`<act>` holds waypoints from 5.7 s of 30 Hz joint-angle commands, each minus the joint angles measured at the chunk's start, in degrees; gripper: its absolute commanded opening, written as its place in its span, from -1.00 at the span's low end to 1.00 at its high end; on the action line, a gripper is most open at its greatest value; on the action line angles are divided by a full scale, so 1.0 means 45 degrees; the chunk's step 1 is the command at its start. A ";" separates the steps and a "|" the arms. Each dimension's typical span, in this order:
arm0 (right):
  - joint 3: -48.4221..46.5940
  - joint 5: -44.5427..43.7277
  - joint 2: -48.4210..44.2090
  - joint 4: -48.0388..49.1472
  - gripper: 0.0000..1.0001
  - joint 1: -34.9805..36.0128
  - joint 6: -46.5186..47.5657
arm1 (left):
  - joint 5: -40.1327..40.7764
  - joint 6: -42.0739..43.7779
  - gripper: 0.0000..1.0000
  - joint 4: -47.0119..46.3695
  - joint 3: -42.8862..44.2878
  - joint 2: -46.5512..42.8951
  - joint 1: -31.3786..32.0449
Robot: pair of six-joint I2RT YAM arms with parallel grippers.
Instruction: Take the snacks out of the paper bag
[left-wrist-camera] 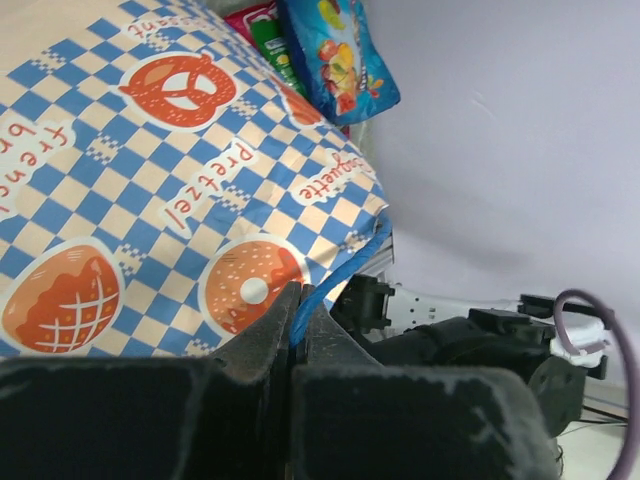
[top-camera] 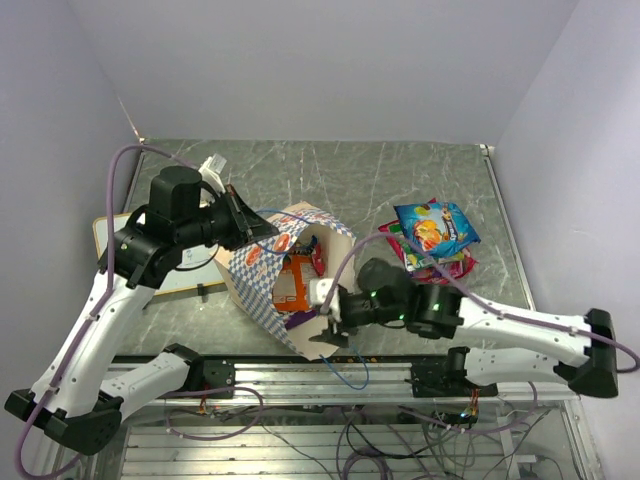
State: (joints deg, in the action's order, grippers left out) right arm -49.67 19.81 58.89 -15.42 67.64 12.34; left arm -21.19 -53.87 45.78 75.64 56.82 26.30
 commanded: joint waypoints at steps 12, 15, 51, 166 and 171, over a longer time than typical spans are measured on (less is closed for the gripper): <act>0.3391 -0.6241 0.3512 0.6977 0.16 0.1193 0.7142 | 0.0715 0.2824 -0.86 0.1927 0.1697 0.0727 -0.0025; 0.3366 -0.5993 0.4027 0.6942 0.15 0.0664 0.7151 | 0.0691 0.2652 -0.86 0.1810 0.1595 0.0692 -0.0025; 0.3241 -0.4122 0.6703 0.9052 0.40 -0.0835 0.6677 | 0.0233 0.2130 -0.86 0.1176 0.1533 0.0975 -0.0025; -0.2354 -1.4091 0.4140 -0.3581 -1.00 -0.8409 0.4022 | 0.2328 0.2653 -0.86 0.0078 0.2300 0.2687 -0.0206; -0.1790 -1.3486 0.4230 -0.3973 -1.00 -0.8409 0.3121 | 0.2241 0.2540 -0.86 -0.0086 0.2140 0.2591 -0.0221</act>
State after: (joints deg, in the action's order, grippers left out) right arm -59.07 -41.60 78.89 -31.59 30.15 29.82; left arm -9.69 -42.85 46.83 86.26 68.73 25.91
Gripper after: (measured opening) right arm 0.077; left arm 0.073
